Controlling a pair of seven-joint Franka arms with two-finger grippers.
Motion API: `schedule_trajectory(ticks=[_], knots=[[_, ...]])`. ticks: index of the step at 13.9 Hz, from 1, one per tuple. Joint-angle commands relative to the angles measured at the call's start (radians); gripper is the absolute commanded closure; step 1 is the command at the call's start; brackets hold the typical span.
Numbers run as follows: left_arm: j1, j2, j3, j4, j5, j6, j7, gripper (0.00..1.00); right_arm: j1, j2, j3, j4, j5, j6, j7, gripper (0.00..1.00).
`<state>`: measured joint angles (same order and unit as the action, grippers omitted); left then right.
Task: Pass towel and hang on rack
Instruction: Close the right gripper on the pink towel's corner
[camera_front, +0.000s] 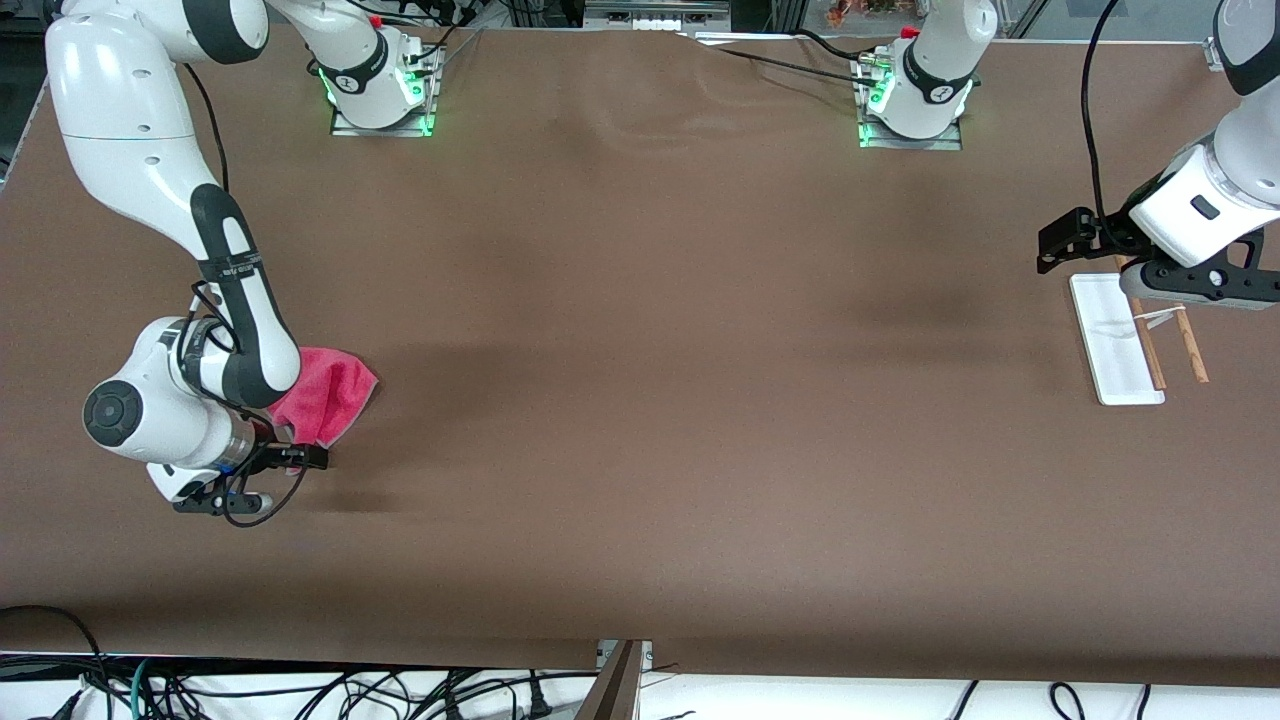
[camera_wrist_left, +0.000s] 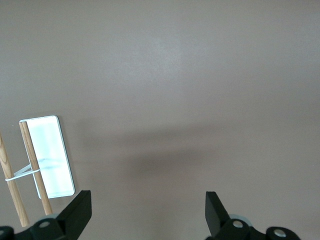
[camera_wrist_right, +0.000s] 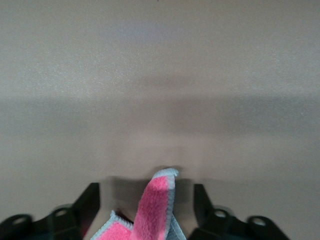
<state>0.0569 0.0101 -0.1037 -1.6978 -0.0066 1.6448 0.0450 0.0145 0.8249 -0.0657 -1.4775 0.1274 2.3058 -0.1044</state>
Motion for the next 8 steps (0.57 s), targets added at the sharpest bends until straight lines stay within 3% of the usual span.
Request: schedule_trajectory(ticks=[1, 8], knots=[[0.011, 0.008, -0.005, 0.024, -0.016, -0.019, 0.021, 0.00, -0.013, 0.011, 0.012, 0.016, 0.020, 0.007, -0.003, 0.51], [0.011, 0.007, -0.005, 0.023, -0.016, -0.019, 0.021, 0.00, -0.013, 0.004, 0.012, 0.016, 0.021, -0.006, -0.005, 0.70]])
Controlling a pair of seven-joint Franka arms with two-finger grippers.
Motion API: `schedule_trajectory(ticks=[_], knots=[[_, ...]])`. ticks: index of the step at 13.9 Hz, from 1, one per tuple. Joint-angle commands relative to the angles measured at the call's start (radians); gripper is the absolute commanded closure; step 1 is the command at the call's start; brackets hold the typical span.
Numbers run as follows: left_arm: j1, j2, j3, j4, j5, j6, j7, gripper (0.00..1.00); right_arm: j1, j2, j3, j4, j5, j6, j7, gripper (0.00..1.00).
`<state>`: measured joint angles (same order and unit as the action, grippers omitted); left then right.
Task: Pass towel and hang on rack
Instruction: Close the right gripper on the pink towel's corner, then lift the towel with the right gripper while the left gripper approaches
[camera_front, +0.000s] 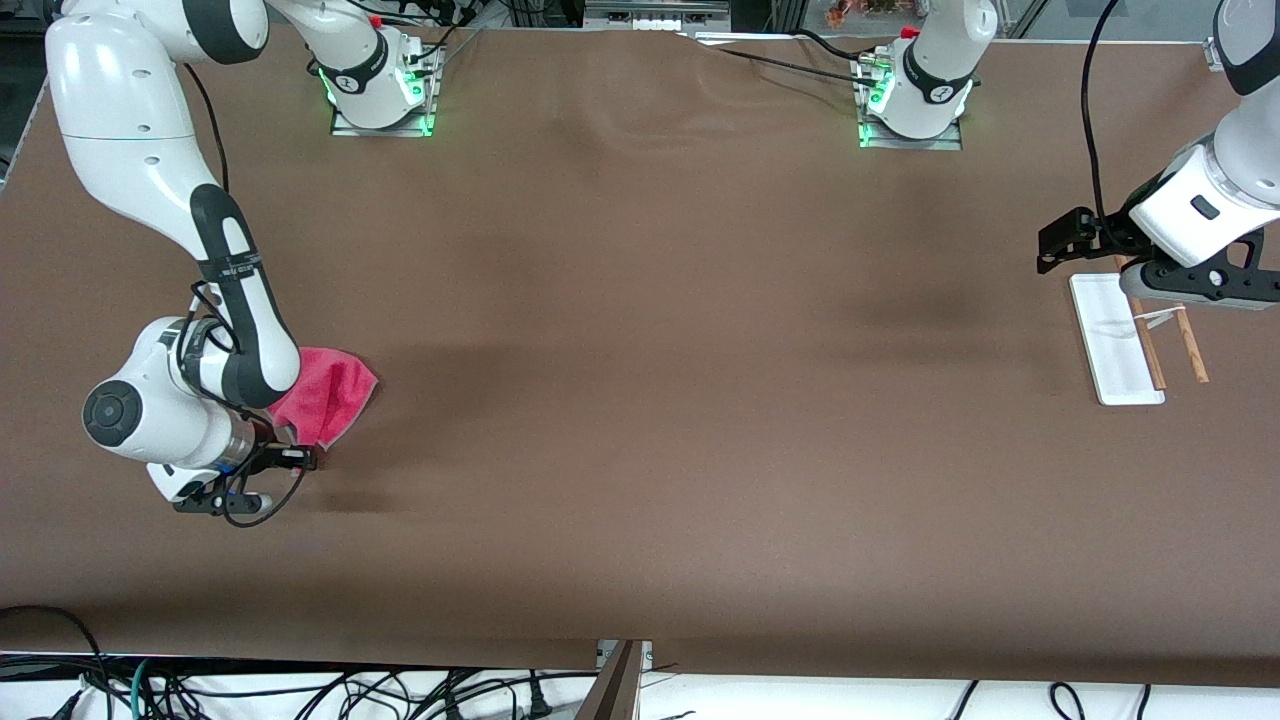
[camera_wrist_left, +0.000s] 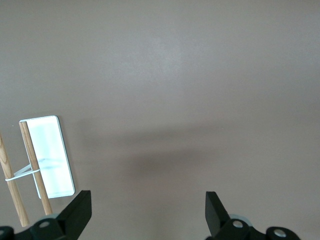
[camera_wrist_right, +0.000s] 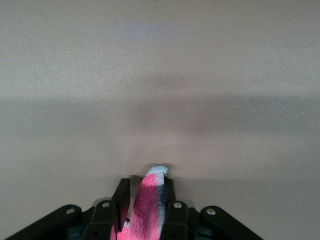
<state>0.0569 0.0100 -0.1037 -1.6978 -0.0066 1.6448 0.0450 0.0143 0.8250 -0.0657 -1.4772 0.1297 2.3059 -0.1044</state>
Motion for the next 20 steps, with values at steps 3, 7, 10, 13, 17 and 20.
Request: schedule_trajectory(ticks=[3, 7, 10, 13, 17, 20], knots=[[0.012, 0.008, -0.005, 0.023, -0.016, -0.019, 0.022, 0.00, -0.016, 0.000, 0.012, 0.015, 0.018, -0.019, -0.035, 0.90], [0.012, 0.008, -0.005, 0.023, -0.016, -0.019, 0.022, 0.00, -0.017, -0.004, 0.012, 0.017, 0.018, -0.031, -0.126, 1.00], [0.012, 0.008, -0.005, 0.024, -0.016, -0.019, 0.022, 0.00, -0.013, -0.041, 0.018, 0.028, 0.016, -0.107, -0.126, 1.00], [0.012, 0.008, -0.005, 0.024, -0.016, -0.019, 0.022, 0.00, -0.005, -0.090, 0.020, 0.073, 0.015, -0.209, -0.126, 1.00], [0.012, 0.008, -0.005, 0.024, -0.016, -0.019, 0.022, 0.00, 0.004, -0.177, 0.020, 0.144, 0.011, -0.368, -0.127, 1.00], [0.012, 0.008, -0.005, 0.024, -0.016, -0.019, 0.022, 0.00, 0.004, -0.236, 0.020, 0.187, 0.010, -0.488, -0.127, 1.00]])
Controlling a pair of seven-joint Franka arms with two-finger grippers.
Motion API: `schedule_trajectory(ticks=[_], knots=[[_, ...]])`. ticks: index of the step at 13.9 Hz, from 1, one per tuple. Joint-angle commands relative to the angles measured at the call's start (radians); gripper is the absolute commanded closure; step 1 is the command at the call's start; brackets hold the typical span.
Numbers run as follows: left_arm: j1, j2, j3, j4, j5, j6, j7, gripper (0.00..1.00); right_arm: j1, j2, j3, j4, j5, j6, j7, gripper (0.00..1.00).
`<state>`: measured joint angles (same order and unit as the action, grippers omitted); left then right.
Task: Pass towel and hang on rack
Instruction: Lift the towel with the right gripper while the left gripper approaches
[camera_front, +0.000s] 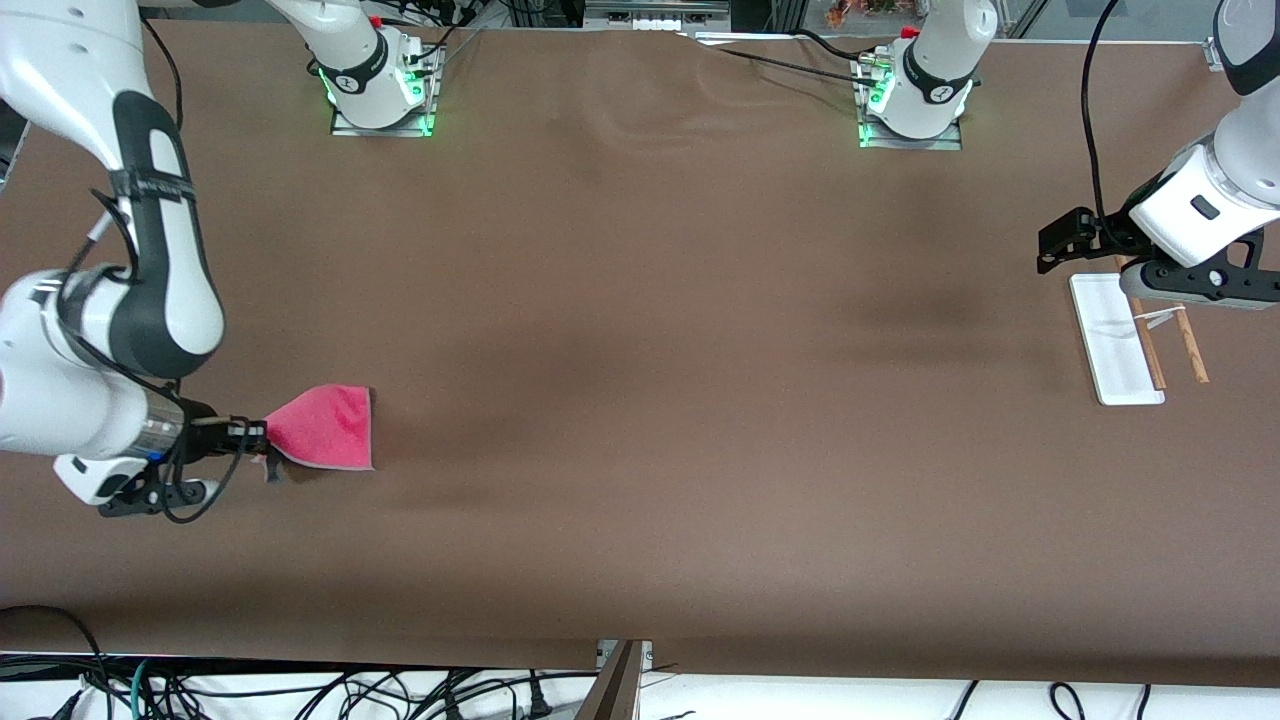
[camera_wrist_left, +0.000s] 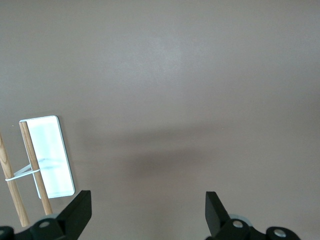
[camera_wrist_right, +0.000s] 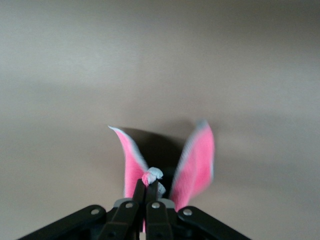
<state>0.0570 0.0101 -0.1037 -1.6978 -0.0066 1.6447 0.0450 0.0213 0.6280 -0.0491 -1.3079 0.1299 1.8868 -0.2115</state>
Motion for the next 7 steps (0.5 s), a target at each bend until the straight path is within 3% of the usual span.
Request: schedule_trajectory(ticks=[1, 7], knots=[[0.012, 0.008, -0.005, 0.024, -0.016, -0.019, 0.022, 0.00, -0.003, -0.056, 0.005, 0.038, 0.010, -0.101, -0.020, 1.00], [0.004, 0.042, -0.010, 0.027, -0.015, -0.037, 0.019, 0.00, 0.054, -0.062, 0.015, 0.196, 0.011, -0.210, -0.014, 1.00]])
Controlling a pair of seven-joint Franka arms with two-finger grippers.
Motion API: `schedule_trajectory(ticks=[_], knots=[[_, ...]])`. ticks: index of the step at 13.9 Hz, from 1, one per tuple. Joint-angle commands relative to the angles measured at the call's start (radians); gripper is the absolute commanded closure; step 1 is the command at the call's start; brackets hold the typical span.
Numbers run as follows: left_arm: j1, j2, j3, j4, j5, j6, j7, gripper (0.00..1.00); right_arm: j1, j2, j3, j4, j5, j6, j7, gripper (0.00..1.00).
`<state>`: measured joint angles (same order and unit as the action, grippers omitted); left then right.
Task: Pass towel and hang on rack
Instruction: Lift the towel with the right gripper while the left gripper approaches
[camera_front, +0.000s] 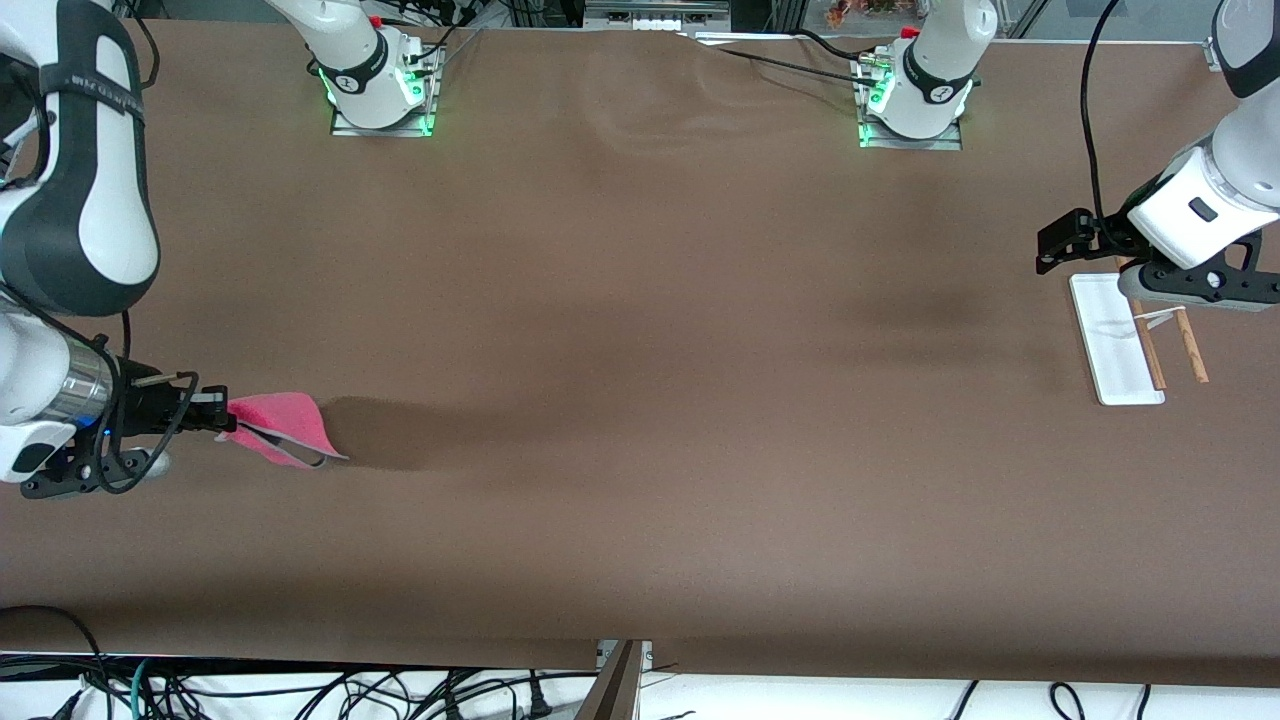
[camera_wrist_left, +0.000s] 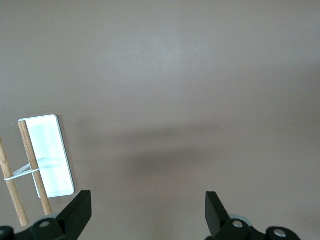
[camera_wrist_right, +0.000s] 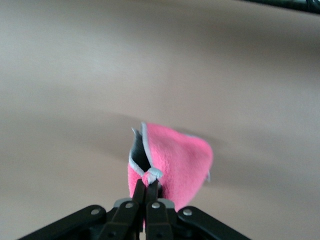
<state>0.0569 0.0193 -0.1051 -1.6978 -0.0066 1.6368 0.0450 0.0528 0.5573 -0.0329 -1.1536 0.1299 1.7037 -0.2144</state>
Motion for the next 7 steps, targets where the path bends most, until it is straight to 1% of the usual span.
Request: schedule_trajectory(ticks=[1, 3, 6, 7], knots=[[0.003, 0.050, -0.010, 0.027, -0.016, -0.037, 0.024, 0.00, 0.047, 0.009, -0.002, 0.043, 0.010, -0.027, -0.010, 1.00], [-0.011, 0.088, -0.015, 0.035, -0.026, -0.035, 0.024, 0.00, 0.087, 0.004, -0.002, 0.066, 0.010, -0.026, -0.005, 1.00], [-0.057, 0.163, -0.028, 0.055, -0.107, -0.029, 0.026, 0.00, 0.163, 0.004, -0.002, 0.075, 0.010, -0.012, 0.004, 1.00], [-0.058, 0.183, -0.030, 0.066, -0.143, -0.012, 0.026, 0.00, 0.189, 0.004, -0.002, 0.078, 0.011, -0.010, 0.042, 1.00]])
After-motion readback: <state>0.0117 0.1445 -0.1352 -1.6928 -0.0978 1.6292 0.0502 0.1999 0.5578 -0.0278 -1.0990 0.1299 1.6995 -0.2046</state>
